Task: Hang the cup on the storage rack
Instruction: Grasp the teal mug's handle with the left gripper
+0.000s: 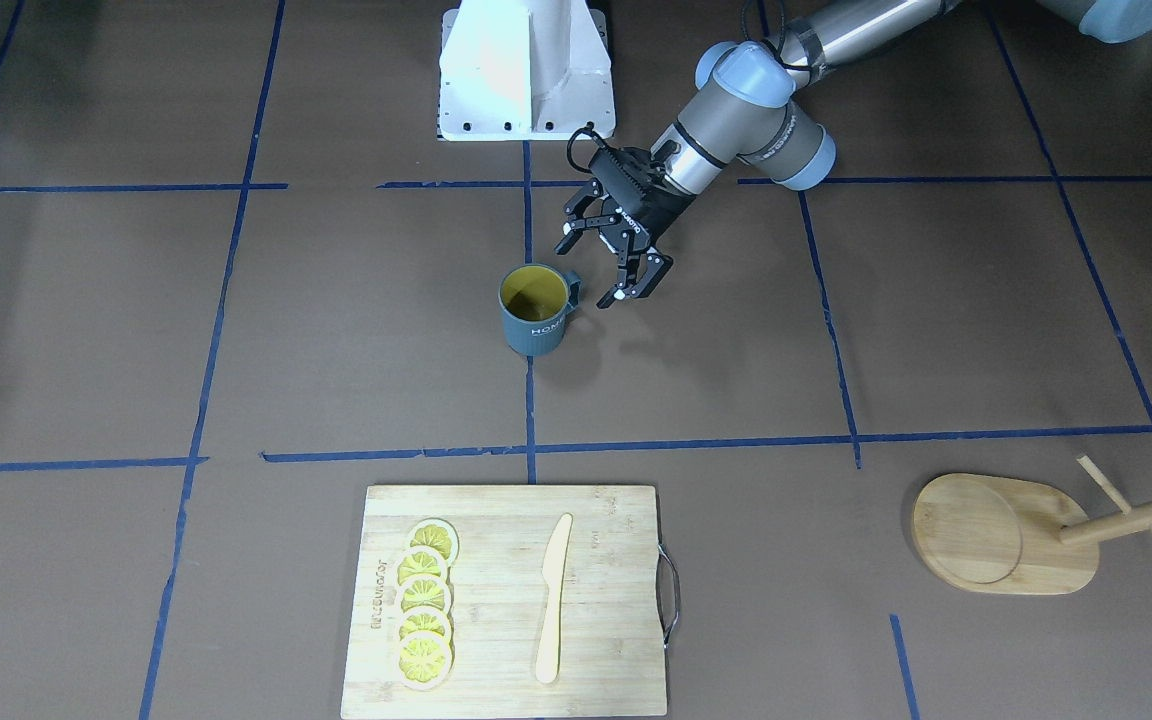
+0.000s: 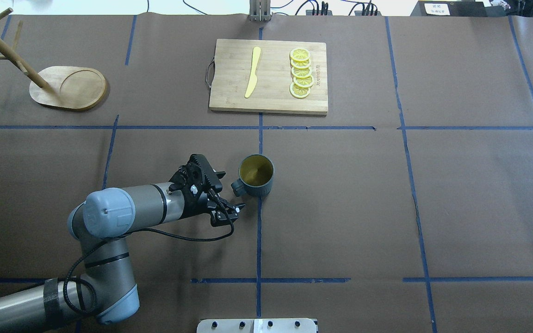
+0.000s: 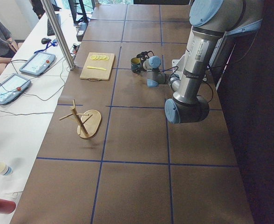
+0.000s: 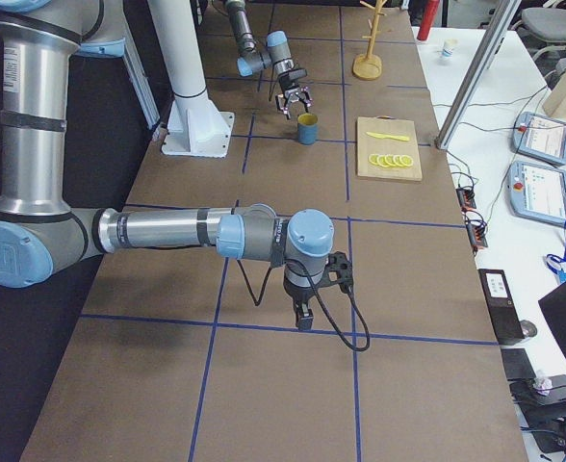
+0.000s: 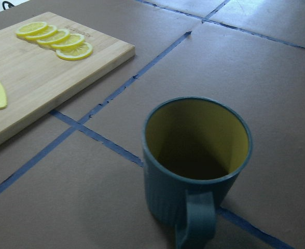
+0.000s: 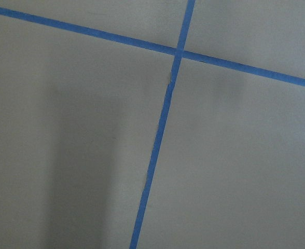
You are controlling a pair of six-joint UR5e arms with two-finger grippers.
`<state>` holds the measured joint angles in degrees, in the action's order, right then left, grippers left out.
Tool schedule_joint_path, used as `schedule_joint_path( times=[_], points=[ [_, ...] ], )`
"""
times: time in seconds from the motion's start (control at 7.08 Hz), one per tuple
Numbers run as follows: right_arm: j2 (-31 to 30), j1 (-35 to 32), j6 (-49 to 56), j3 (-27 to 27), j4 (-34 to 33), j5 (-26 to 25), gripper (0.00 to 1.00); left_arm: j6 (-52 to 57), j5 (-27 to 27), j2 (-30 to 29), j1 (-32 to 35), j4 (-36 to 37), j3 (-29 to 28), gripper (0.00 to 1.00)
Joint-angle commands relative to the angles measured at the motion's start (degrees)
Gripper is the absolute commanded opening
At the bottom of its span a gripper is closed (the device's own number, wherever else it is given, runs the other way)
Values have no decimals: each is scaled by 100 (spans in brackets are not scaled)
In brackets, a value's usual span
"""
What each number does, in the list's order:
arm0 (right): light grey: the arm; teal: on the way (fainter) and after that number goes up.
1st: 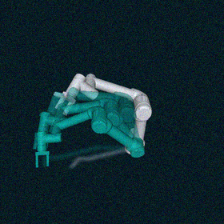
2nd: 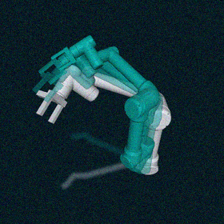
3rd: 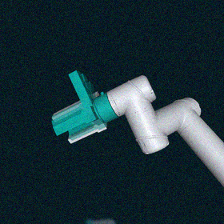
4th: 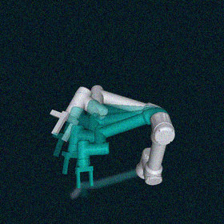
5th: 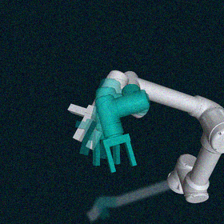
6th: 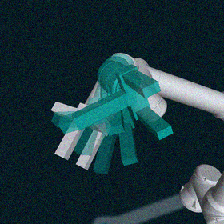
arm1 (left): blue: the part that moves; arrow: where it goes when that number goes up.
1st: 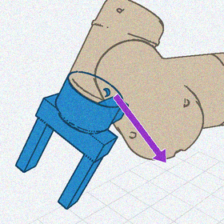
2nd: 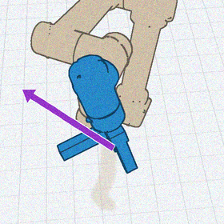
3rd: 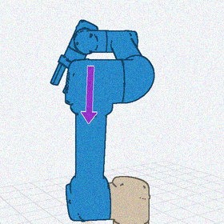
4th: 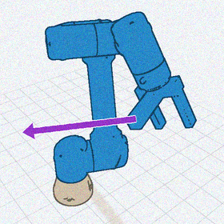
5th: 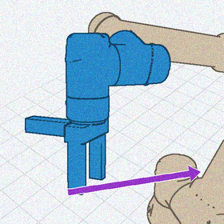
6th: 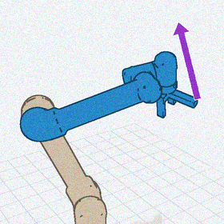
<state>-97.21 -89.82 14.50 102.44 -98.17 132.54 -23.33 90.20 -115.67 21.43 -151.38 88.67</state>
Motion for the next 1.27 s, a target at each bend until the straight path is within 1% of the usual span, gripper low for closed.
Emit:
schedule_joint_path(
  times=[0.0, 0.14, 0.42, 0.56, 0.85, 0.99, 1.13],
  points=[
    [0, 0, 0, -5, 9, 0, 100, 12, -64, -297, -25, 12, -331, 91],
    [-17, 0, 0, -57, 183, -9, 100, 21, -64, -307, -16, 12, -332, 81],
    [0, 0, -9, -40, 193, -9, 100, 4, -73, -324, -16, 12, -332, 48],
    [0, 0, -18, 3, 193, 0, 99, -5, -64, -324, -16, 4, -332, 38],
    [-44, 0, 9, 12, 202, 0, 100, -40, -64, -289, -16, -23, -306, 14],
    [-35, 0, 9, -22, 202, 0, 99, -84, -64, -272, -16, -23, -306, 4],
    [-44, 0, -17, -5, 193, 0, 100, -580, -64, -263, -16, -249, -297, 0]
  ],
)
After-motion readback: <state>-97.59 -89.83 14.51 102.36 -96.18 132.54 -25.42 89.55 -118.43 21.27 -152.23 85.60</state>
